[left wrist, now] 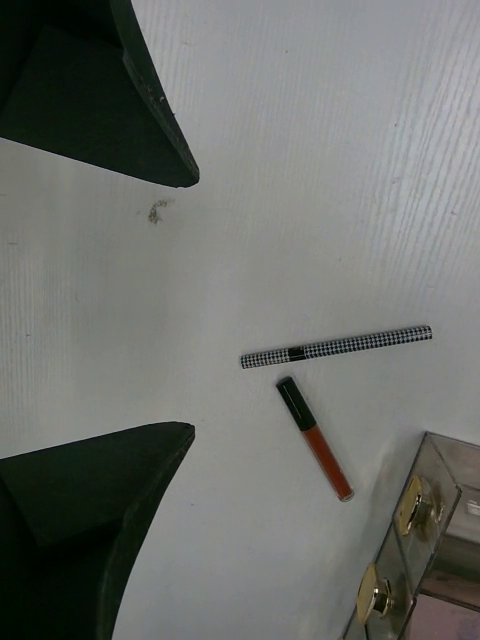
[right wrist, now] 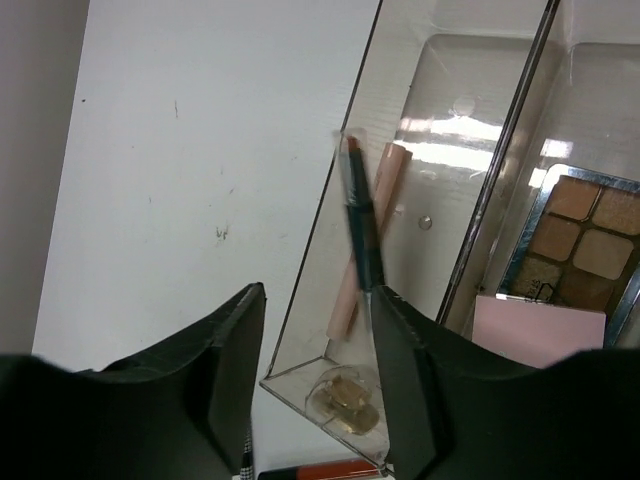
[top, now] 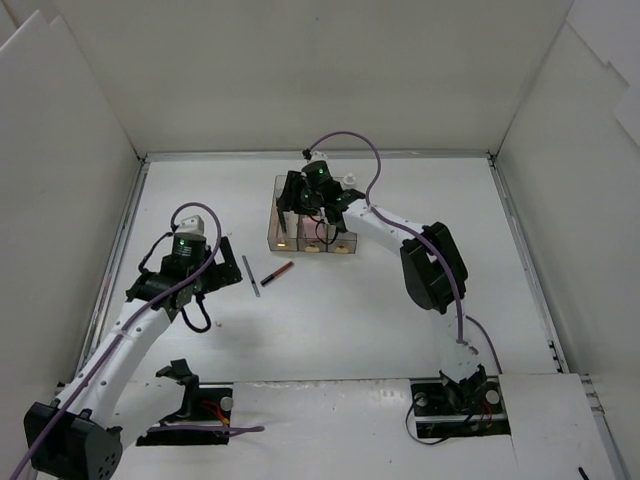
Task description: Organize the makeup
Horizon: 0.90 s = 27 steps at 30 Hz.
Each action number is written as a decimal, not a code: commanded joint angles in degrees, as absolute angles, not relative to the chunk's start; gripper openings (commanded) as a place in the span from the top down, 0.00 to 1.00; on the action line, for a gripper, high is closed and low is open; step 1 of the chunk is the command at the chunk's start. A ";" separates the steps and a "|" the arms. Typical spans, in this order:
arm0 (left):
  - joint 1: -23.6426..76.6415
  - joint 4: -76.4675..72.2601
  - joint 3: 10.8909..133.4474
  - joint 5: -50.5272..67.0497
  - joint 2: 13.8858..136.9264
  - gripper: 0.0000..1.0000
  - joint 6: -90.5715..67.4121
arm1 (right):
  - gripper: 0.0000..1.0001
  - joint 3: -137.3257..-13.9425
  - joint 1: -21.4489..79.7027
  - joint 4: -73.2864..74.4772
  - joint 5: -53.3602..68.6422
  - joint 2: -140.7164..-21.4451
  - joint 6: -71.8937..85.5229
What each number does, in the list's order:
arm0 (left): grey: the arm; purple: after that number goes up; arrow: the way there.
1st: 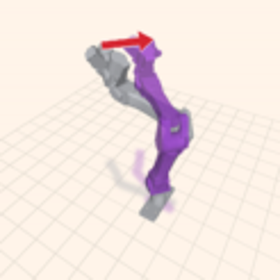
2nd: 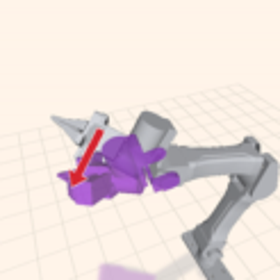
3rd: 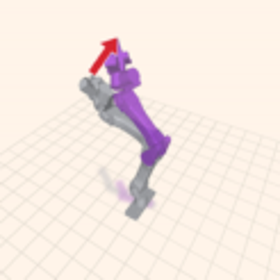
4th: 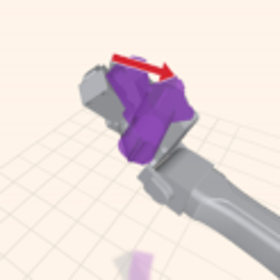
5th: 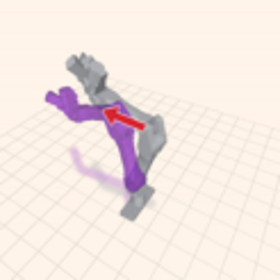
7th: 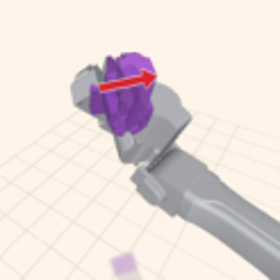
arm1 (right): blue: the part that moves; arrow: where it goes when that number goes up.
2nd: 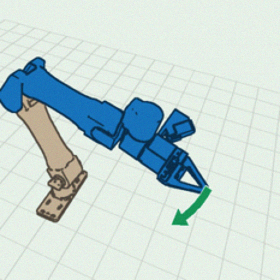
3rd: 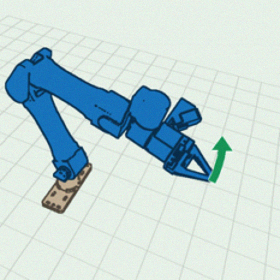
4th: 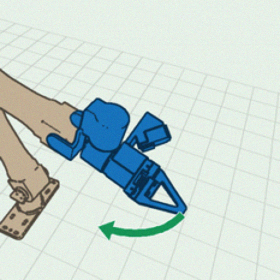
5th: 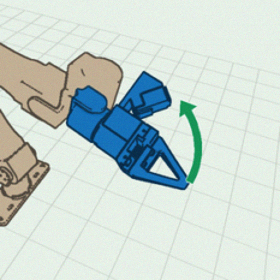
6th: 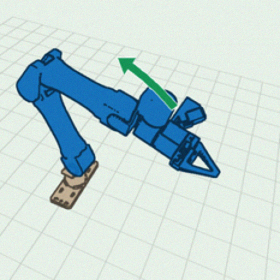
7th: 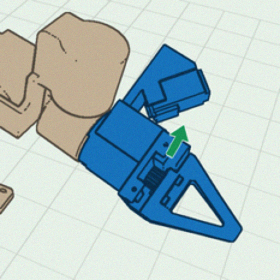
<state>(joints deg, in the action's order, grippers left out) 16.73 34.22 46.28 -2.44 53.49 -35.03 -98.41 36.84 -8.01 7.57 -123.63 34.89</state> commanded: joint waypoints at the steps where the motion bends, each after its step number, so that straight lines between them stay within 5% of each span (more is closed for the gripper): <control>1: 16.26 30.06 46.41 -1.32 55.72 0.01 -37.79 | 0.54 -100.02 36.83 -13.27 5.45 -122.96 36.56; 10: 16.26 23.30 47.81 -0.88 65.64 0.07 -41.39 | 0.46 -96.69 36.74 -10.38 2.82 -115.24 29.54; 19: 16.26 20.48 54.14 -0.70 81.36 0.44 -46.93 | 0.45 -76.24 34.28 -7.91 -4.39 -92.06 21.27; 27: 16.79 21.61 60.80 -2.02 90.95 0.47 -48.25 | 0.44 -62.32 31.21 -5.19 -6.76 -78.50 20.13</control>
<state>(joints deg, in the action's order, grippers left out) 16.75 22.11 55.66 -0.71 89.12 -46.74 -64.99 31.55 -5.19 -3.86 -81.34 21.61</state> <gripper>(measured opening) 0.533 0.555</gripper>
